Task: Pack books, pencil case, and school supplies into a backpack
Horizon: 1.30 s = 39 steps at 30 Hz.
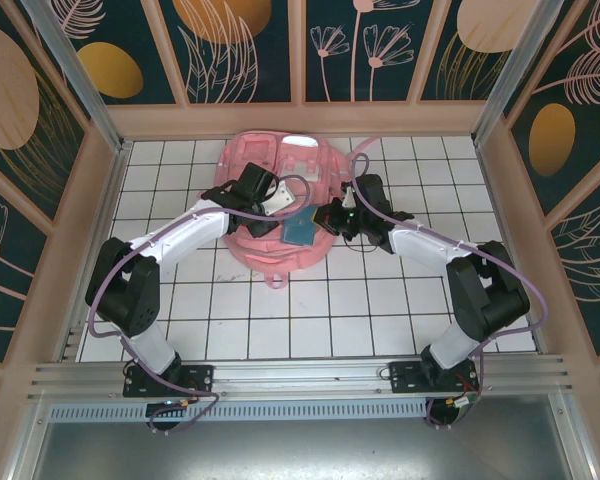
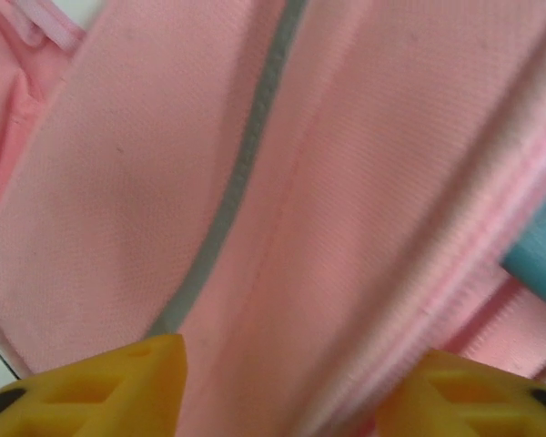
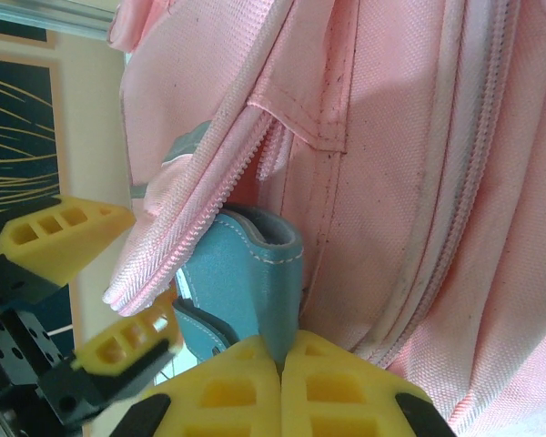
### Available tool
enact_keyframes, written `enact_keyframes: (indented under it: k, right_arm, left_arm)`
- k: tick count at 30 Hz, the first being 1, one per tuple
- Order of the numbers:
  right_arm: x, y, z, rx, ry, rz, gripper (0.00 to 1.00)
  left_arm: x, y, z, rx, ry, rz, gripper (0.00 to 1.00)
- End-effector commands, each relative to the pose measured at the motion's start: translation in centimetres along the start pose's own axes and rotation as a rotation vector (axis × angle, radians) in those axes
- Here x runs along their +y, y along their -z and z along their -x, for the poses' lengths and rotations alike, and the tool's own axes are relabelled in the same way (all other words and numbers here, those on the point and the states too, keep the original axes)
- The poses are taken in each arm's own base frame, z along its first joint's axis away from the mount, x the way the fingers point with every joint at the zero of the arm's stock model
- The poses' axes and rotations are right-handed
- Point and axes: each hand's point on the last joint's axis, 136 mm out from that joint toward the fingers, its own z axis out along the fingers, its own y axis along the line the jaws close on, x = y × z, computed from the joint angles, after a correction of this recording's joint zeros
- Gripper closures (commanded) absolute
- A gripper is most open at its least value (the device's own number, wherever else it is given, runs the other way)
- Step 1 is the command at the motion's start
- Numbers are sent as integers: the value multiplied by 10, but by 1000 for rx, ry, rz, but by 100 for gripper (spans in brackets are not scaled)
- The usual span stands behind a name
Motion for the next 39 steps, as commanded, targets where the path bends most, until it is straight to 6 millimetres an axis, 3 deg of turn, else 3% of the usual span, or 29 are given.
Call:
enact_keyframes:
  k: [1,4,11,12,15,19,28,36,38,39]
  right_arm:
    - [19,5,17,-60,24,34,100]
    - [18,6,17,-67,17,26,100]
    - [9,7,14,-81,-65,-22,100]
    - [10,7,13,-82,-83,-24,100]
    - [15,7,8,-86,-147,-14,100]
    - [19,15,19,-174,-252,21,100]
    - [19,22,50,-370,-414,3,100]
    - [37,14,72,-463,-441,80,100]
    - [38,8,75,-463,-443,86,99]
    - [40,4,76,-452,-439,97,93]
  left_arm:
    - [21,-5,22,-84,4,101,57]
    - [39,-3,27,-86,36,192,73]
    - [25,18,58,-202,97,53,91]
    - [26,37,71,-259,112,39,92]
    - [14,58,95,-345,124,-3,93]
    - [2,79,125,-433,165,-12,93]
    - [3,104,161,-512,326,-71,91]
    - [1,114,179,-553,394,-142,92]
    - [-3,101,180,-531,405,-159,92]
    - [-3,101,181,-532,410,-160,92]
